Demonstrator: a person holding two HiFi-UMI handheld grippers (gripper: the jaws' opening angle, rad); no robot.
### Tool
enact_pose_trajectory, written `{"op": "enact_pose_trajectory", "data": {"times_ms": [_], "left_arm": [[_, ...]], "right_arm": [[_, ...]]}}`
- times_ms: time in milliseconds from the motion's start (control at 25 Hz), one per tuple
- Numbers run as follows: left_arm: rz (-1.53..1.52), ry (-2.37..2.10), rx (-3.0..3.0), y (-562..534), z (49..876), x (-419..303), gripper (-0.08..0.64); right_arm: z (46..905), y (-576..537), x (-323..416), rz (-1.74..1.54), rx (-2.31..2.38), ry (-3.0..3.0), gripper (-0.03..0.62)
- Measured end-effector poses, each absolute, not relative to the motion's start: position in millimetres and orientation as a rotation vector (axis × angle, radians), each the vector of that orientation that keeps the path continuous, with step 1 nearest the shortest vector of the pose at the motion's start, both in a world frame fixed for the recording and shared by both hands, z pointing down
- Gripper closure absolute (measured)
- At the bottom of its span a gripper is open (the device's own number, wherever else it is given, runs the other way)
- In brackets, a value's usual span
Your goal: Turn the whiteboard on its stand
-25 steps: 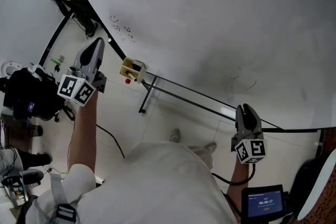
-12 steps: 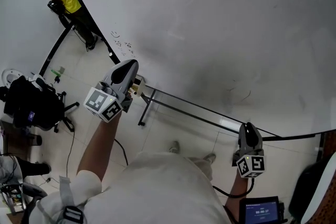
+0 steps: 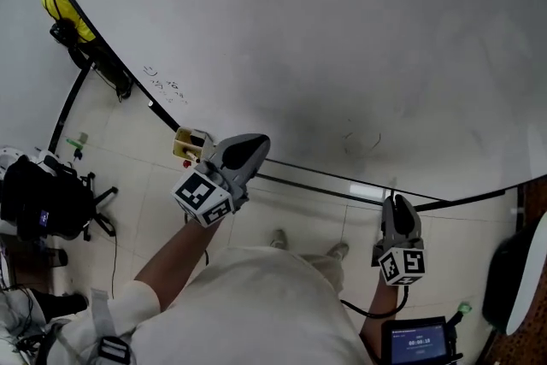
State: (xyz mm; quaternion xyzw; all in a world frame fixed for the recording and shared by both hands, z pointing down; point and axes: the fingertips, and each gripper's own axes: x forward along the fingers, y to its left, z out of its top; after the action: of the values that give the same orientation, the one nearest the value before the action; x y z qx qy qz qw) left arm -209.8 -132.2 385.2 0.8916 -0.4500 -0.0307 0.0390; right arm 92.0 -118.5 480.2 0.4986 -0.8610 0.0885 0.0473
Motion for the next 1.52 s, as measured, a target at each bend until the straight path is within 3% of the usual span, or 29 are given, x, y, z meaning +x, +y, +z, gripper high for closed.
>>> {"op": "enact_pose_trajectory", "data": {"times_ms": [680, 1520], "left_arm": [[0.037, -1.045, 2.807, -143, 435, -44, 0.54], [0.107, -1.104, 2.69, -122, 443, 144, 0.54]], "right_arm": [[475, -112, 202, 0.24, 1.715, -2.533, 0.514], [485, -92, 396, 0.341, 1.683, -2.561, 0.514]]}}
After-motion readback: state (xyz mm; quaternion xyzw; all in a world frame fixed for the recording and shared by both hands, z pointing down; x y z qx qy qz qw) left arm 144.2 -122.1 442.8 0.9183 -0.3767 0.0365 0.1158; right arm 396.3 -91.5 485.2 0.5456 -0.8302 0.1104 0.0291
